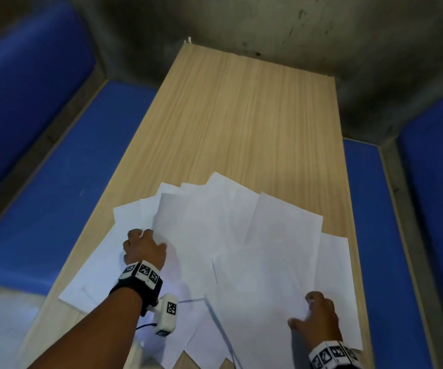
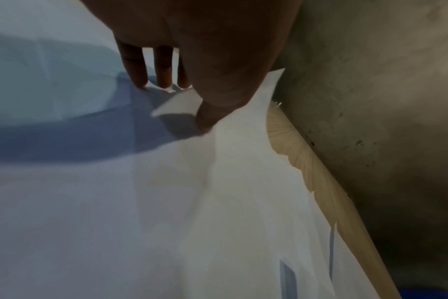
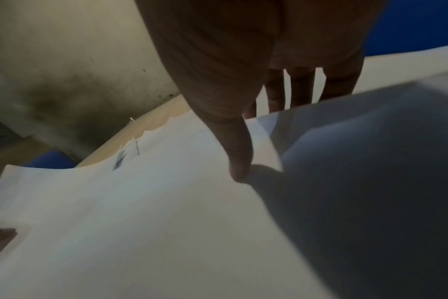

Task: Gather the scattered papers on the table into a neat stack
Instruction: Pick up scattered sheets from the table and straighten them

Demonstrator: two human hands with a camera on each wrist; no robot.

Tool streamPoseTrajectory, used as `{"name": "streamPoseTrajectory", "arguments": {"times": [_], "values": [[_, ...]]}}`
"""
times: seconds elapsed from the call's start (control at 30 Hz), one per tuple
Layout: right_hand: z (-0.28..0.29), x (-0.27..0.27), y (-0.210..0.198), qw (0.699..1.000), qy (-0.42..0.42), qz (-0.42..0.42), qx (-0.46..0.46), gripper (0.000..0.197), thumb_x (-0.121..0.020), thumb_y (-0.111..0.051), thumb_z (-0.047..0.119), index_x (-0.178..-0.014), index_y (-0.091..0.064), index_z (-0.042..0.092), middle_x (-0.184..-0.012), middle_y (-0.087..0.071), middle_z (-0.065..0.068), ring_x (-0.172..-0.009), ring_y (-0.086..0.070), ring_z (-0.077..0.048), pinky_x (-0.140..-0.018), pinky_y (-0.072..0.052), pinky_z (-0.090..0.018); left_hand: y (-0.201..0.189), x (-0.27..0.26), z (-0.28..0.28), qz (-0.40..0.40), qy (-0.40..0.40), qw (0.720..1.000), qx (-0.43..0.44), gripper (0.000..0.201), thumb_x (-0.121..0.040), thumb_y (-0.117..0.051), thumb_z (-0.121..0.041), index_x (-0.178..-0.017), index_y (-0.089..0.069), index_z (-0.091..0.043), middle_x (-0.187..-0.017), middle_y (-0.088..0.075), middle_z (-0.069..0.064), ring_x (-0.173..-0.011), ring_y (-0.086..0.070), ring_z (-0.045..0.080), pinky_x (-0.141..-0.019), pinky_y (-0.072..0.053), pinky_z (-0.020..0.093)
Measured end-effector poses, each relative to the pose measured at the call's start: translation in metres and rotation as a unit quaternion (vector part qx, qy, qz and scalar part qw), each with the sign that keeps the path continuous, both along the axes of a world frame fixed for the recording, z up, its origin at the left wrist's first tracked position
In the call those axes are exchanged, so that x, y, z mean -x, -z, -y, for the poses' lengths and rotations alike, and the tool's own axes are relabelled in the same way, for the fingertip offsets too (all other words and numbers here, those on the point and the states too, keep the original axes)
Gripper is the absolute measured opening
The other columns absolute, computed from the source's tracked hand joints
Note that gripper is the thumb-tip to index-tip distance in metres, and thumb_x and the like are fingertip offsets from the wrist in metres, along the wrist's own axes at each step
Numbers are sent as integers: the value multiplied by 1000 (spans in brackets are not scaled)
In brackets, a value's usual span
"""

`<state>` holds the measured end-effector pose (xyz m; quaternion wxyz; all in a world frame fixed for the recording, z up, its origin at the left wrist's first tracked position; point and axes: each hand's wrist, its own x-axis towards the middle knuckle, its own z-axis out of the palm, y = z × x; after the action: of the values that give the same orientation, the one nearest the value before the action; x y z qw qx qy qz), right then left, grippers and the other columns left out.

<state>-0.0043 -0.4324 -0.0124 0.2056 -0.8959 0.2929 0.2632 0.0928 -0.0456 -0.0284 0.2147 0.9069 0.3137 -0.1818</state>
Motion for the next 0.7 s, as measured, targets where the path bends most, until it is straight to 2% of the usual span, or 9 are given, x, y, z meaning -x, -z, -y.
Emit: {"name": "streamPoseTrajectory", "arguments": {"times": [0.07, 0.13, 0.23, 0.3, 0.37, 0.4, 0.5, 0.63, 0.7], "values": [[-2, -2, 2, 998, 40, -18, -39, 76, -65, -87, 13, -128, -43, 16, -130, -51, -14, -117, -56, -32, -98, -46, -35, 2, -4, -1, -2, 17, 1000, 9, 55, -85, -77, -29, -131, -58, -7, -147, -39, 16, -128, -46, 39, -105, -40, 45], [-3, -3, 1, 997, 39, -33, -65, 65, -72, -81, 5, -124, -43, 15, -129, -56, -17, -112, -58, -31, -95, -47, -32, 4, -7, 1, 7, 22, 999, 32, 52, -81, -79, -17, -125, -57, -2, -139, -44, 21, -117, -56, 41, -101, -44, 42], [-3, -4, -6, 998, -4, -32, -61, 30, -76, -73, 8, -100, -56, 14, -99, -66, -9, -84, -62, -23, -80, -52, -29, 8, -8, 3, 36, -8, 996, 85, 47, -80, -72, 1, -123, -53, 2, -128, -53, 26, -110, -60, 43, -92, -49, 44], [-4, -6, -15, 996, -37, -24, -76, 17, -77, -70, 12, -93, -66, 6, -88, -70, -9, -78, -64, -21, -69, -51, -27, 11, -7, 1, 43, -25, 993, 106, 48, -83, -68, 3, -128, -50, 2, -124, -61, 27, -113, -61, 43, -91, -49, 43], [-4, -6, -29, 990, -63, -9, -127, 16, -78, -71, 11, -94, -70, 8, -90, -72, -8, -81, -65, -17, -63, -46, -18, 12, -6, -2, 34, -26, 994, 104, 46, -88, -64, -1, -133, -51, 1, -125, -65, 26, -117, -61, 43, -93, -49, 42], [-3, -7, -37, 985, -76, -3, -157, 17, -79, -72, 11, -95, -70, 15, -91, -73, -1, -83, -65, -13, -63, -44, -13, 12, -5, -5, 22, -19, 995, 92, 43, -91, -63, -5, -132, -53, -1, -128, -64, 25, -120, -60, 42, -96, -49, 43], [3, -18, -66, 970, -82, 25, -227, 25, -76, -77, 10, -89, -70, 31, -81, -76, 14, -85, -67, 3, -65, -45, -11, 4, -2, -12, -19, 8, 1000, 0, 37, -94, -64, -24, -129, -63, -10, -138, -53, 16, -128, -49, 38, -99, -46, 48], [18, -47, -62, 968, 19, 113, -222, 21, -77, -79, 5, -95, -70, 14, -79, -74, 15, -87, -68, -20, -67, -48, -21, 4, 1, -25, -8, -43, 999, -14, 33, -93, -66, -21, -124, -68, -9, -147, -39, 13, -131, -43, 38, -102, -42, 51], [19, -62, -47, 971, 83, 122, -190, 31, -80, -76, 4, -109, -66, 4, -91, -72, -6, -89, -62, -25, -77, -49, -30, 8, 1, -31, -8, -36, 999, -6, 36, -91, -67, -19, -124, -67, -4, -144, -41, 17, -128, -48, 40, -103, -44, 48]]}}
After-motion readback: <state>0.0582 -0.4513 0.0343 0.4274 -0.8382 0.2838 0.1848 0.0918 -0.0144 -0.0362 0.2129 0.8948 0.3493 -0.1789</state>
